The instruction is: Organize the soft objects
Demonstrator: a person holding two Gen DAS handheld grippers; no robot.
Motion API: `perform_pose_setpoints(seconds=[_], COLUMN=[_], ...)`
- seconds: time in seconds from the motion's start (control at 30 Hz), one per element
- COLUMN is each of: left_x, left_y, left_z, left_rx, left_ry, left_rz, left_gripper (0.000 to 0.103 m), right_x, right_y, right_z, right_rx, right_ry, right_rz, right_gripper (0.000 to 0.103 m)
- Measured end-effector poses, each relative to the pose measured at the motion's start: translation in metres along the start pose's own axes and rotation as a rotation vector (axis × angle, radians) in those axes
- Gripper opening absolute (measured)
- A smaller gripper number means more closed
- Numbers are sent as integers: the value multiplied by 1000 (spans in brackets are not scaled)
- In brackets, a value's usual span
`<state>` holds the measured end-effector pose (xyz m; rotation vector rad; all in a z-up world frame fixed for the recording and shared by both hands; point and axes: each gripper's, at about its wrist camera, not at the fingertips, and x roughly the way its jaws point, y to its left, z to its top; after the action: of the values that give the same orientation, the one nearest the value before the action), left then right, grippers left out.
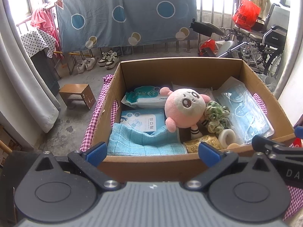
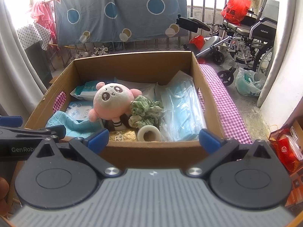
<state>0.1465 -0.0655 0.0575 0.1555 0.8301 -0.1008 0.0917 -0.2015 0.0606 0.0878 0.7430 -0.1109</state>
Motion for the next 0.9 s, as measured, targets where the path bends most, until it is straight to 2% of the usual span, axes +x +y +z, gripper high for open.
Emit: perform_pose_setpoints(seconds=[0.9], left_x=[1], left_y=[0], left_z=[-2], left_rx=[-5], left_ry=[10], left_rz=[-1], left_gripper=[103], right_x=[-1], right_y=[1], right_z=[0], right_rx=[4], right_ry=[7], right_rz=[-1], right_gripper=[102])
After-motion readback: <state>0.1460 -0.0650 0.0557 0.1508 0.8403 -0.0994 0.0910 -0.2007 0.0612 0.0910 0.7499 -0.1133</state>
